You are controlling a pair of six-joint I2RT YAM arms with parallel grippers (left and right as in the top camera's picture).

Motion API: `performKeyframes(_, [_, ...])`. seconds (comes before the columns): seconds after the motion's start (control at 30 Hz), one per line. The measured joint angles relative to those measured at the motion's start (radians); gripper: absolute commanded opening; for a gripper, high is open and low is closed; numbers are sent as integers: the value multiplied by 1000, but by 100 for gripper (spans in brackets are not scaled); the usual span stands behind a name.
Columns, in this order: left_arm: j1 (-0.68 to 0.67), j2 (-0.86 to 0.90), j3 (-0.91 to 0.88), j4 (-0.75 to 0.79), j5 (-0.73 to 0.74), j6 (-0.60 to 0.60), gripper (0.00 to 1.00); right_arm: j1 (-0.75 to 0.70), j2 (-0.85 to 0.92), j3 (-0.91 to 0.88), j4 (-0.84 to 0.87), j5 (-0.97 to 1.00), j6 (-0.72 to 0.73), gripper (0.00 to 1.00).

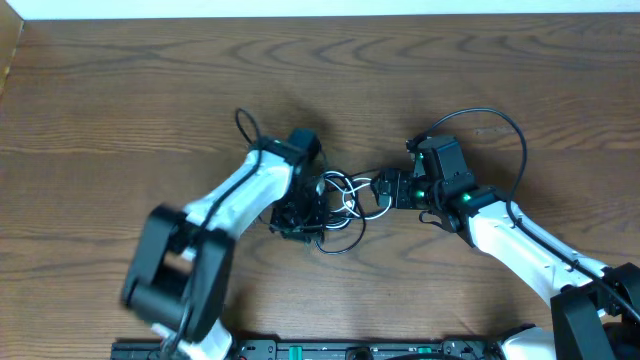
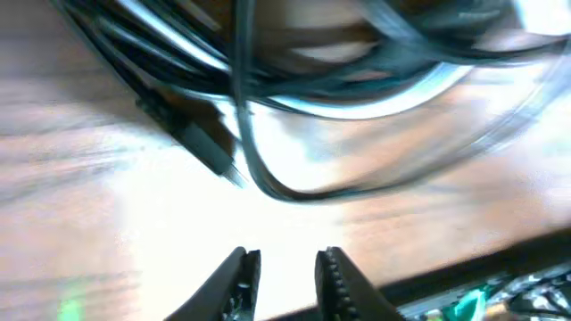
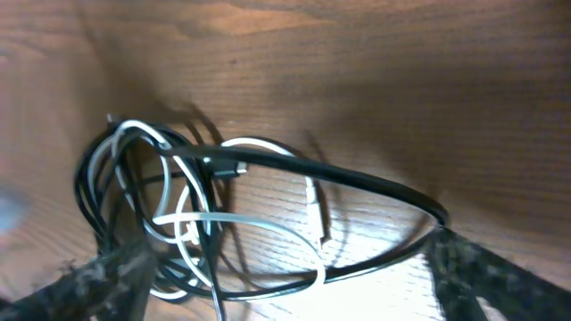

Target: Untangle cables

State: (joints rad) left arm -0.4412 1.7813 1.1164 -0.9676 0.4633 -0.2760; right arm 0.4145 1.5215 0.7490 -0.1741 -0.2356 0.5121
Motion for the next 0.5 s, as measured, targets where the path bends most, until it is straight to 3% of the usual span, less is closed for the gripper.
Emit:
performKeyframes(0.17, [10, -134, 0, 38, -5, 2, 44, 0, 0, 0, 5, -19, 0, 99])
performKeyframes(0.27, [20, -154, 0, 65, -54, -14, 58, 0, 0, 0, 6, -23, 0, 99])
performKeyframes(0.5, [21, -116, 0, 143, -135, -35, 62, 14, 0, 0, 7, -26, -1, 97])
